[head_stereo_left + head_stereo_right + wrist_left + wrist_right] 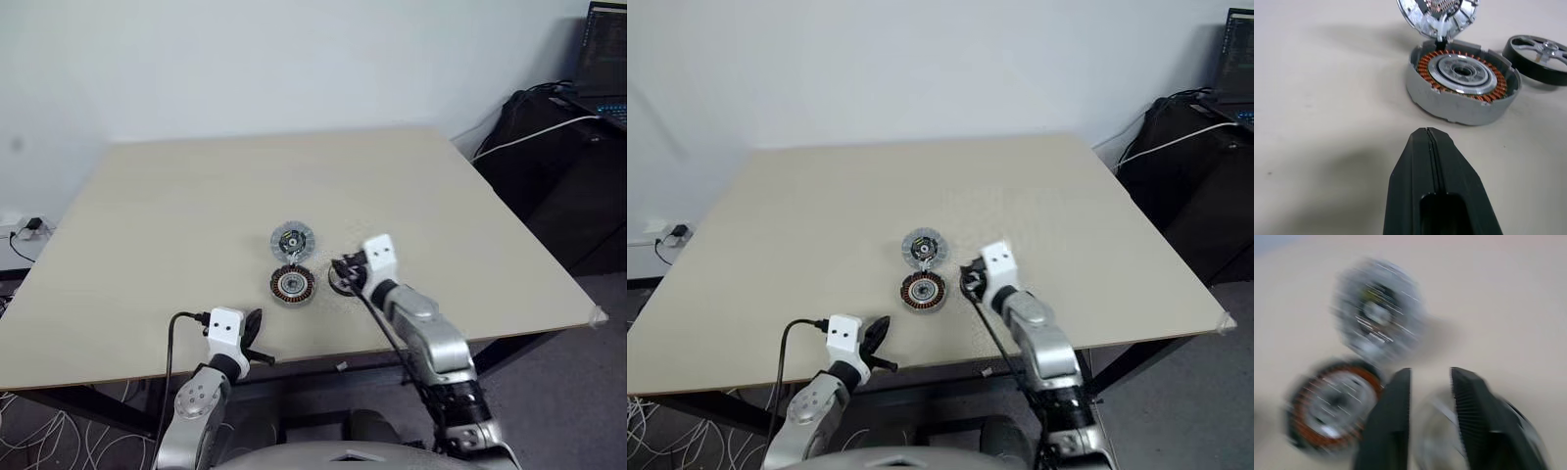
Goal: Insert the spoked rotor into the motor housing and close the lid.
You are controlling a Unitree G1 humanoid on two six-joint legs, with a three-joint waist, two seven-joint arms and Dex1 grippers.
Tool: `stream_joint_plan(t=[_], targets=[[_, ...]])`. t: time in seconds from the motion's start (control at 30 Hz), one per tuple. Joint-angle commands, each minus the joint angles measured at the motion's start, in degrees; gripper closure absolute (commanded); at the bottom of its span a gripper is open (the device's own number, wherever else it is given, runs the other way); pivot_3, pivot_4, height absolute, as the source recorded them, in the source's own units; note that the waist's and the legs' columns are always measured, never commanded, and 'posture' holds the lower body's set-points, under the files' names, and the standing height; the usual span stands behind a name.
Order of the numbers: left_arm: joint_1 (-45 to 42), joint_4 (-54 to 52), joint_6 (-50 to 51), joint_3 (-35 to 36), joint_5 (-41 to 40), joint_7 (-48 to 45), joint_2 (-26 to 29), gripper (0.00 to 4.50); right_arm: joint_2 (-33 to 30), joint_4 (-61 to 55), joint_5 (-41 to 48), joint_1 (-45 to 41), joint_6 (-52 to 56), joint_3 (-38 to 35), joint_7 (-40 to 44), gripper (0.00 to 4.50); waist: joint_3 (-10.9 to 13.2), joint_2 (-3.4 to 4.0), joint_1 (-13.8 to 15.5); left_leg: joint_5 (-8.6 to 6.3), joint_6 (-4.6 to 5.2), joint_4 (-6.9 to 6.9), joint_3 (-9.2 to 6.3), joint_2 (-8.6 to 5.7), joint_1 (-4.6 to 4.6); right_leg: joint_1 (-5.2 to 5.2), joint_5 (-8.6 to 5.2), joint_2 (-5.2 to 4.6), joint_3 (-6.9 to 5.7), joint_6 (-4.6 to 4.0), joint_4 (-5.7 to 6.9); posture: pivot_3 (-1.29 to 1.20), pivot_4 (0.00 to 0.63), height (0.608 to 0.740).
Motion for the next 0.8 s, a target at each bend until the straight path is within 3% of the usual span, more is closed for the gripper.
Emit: stream_joint_plan(t=[0.03,0.23,0.5,0.8], targets=[[-0.85,-2.47,0.06,0.10,-1.03,-0.32,-0.07,4.50,-0.30,-5.72,3.12,2.36,3.85,-4.39,-1.83,1.97,0.02,0.02,-0.08,0.00,0.00,0.00,0.00,0.02,0.00,-0.01,0.00,0.01,0.00,0.00,0.00,0.00,0.000,0.740],[-1.38,-2.12,0.46,-0.09,-1.21,-0.62,0.24,4.50,2.12,-8.81,6.18,4.30,9.22,-7.39,-5.07,0.07,0.05,0.04,-0.34,-0.01,-0.01,0.00,0.03,0.07,0.00,-0.03,-0.01,0.03,0.01,0.01,0.01,0.00,0.000,0.740],[-1.15,-2.56,0.92,0.12,-1.48,-0.33,0.63,4.50,10.97,-6.53,16.04,-0.89,19.99,-17.84,-12.76,0.07,0.08,0.03,-0.10,-0.01,-0.01,0.00,0.03,0.05,-0.03,-0.04,0.00,0.00,0.02,0.02,-0.01,0.00,0.000,0.740],[-0.86,-2.79,0.77,0.18,-1.60,-0.06,0.58,4.50,11.70,-3.20,19.76,-4.86,22.98,-23.22,-18.38,0.07,0.18,0.22,-0.23,0.01,0.03,-0.07,0.03,0.06,-0.05,-0.10,-0.02,0.02,0.01,-0.03,-0.02,0.00,0.000,0.740]])
